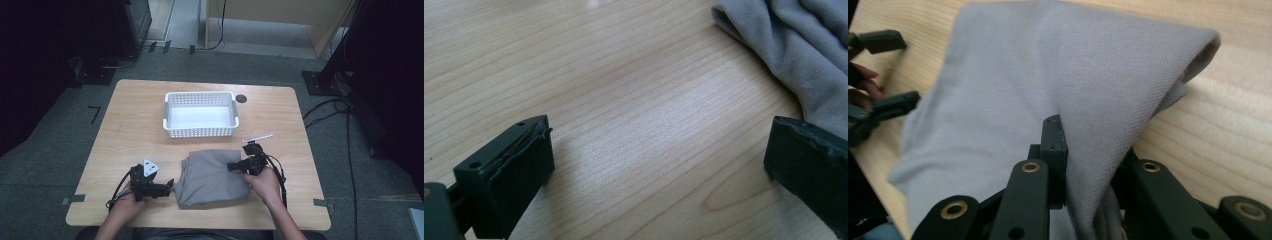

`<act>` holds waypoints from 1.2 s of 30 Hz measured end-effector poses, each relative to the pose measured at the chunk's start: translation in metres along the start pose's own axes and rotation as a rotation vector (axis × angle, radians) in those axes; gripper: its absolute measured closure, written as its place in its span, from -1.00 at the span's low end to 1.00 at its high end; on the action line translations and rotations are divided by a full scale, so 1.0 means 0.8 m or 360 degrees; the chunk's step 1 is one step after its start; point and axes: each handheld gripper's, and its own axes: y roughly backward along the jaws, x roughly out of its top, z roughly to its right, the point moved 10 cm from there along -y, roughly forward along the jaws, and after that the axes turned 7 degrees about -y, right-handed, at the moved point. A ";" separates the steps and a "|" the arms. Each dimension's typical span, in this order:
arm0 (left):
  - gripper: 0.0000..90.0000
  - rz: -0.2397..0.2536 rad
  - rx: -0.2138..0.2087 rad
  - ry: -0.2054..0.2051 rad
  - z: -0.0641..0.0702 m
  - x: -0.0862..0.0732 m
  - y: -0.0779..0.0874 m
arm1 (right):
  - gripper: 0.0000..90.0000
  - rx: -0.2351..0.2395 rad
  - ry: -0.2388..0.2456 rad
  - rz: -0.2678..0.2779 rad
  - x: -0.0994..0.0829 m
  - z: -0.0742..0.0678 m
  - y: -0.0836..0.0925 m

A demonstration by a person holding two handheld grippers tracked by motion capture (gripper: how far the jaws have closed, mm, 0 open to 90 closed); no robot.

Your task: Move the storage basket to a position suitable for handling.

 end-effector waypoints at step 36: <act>-1.00 -0.0003 -0.0004 -0.0007 0.000 0.000 0.000 | 0.72 -0.0171 0.0320 -0.0094 0.125 -0.134 0.123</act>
